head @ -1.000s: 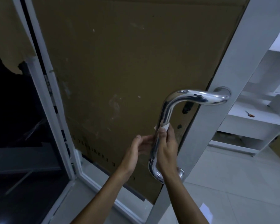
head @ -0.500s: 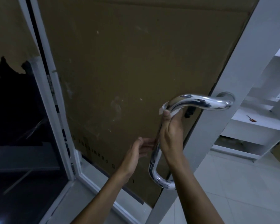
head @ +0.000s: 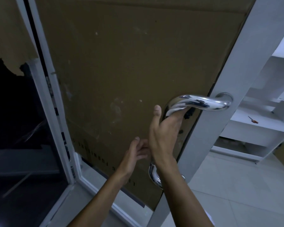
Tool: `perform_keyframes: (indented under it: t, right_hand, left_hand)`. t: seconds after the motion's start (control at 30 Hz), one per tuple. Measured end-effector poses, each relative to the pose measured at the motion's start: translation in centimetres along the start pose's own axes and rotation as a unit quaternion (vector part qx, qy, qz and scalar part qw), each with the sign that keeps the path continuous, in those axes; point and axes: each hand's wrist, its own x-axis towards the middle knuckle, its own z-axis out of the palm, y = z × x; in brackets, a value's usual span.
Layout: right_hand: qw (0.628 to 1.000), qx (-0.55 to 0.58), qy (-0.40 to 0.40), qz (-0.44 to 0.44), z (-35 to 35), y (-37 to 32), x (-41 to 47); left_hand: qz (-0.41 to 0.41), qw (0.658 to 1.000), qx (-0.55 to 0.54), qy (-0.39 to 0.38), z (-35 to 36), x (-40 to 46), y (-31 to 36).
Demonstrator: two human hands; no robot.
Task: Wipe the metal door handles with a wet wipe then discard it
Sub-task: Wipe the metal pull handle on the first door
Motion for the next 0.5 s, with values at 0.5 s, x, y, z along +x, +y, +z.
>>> perform_keyframes:
  t: [0.5]
  right_hand:
    - [0.936,-0.27,-0.079,-0.212,-1.9,6.7,-4.4]
  left_hand:
    - [0.072,0.993,0.021,0.091,-0.3,-0.1,-0.2]
